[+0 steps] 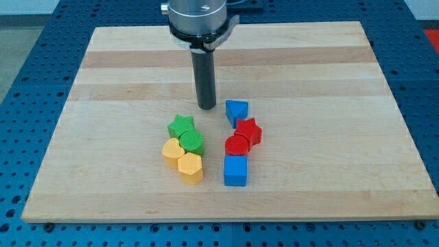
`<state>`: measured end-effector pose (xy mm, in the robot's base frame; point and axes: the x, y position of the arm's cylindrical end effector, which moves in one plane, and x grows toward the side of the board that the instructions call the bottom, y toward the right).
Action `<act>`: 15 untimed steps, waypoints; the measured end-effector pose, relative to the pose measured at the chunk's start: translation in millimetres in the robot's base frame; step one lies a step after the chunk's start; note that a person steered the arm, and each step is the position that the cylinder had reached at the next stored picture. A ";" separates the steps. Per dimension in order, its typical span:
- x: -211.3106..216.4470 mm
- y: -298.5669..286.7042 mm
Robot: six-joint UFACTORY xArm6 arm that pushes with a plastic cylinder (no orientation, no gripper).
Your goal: Move the green star to the top left of heart
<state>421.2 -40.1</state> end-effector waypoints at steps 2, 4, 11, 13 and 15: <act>-6.5 -100.7; 47.4 -123.5; 180.9 10.5; 134.4 10.4; 36.2 -2.8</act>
<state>457.4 -43.0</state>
